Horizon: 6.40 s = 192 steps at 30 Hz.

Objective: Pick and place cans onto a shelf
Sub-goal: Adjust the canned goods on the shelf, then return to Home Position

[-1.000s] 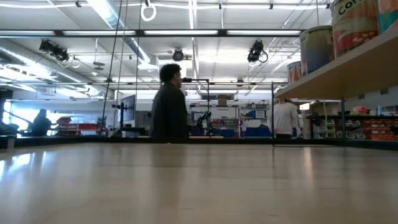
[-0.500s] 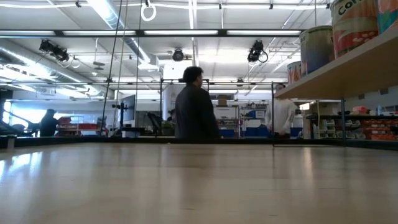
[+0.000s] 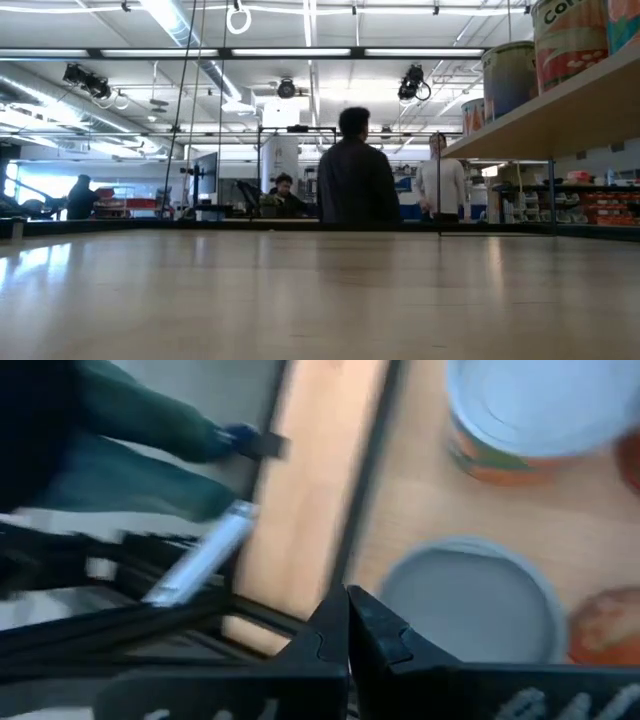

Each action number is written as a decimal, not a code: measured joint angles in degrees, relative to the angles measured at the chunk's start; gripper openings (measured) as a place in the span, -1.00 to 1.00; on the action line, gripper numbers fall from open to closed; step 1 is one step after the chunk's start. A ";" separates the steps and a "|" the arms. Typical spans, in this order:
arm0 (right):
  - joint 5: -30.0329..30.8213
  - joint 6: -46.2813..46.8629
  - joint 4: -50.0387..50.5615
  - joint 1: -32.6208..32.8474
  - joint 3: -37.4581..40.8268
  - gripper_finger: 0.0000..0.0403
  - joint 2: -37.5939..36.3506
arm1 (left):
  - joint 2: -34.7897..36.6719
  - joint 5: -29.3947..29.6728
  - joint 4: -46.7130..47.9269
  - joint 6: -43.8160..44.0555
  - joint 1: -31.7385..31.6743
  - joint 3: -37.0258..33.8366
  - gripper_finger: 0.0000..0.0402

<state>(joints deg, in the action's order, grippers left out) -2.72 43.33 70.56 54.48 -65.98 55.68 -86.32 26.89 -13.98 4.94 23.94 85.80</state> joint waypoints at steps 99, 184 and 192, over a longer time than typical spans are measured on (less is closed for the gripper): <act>4.08 -17.06 -59.45 -14.11 -8.78 -0.89 2.18 | -7.20 -2.78 10.27 5.22 -3.15 0.00 -0.96; -61.30 3.56 -138.85 -14.64 65.65 -0.89 -55.35 | 76.00 -29.94 -10.87 6.66 -16.58 -85.31 -0.95; -67.93 2.04 -138.64 -14.64 65.65 -0.89 -55.35 | 84.95 -29.40 4.15 5.78 -16.63 -85.33 -0.95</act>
<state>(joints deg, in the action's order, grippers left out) -70.65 45.38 -68.07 39.83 -0.34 0.34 -1.38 -2.50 -9.83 10.72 7.31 0.47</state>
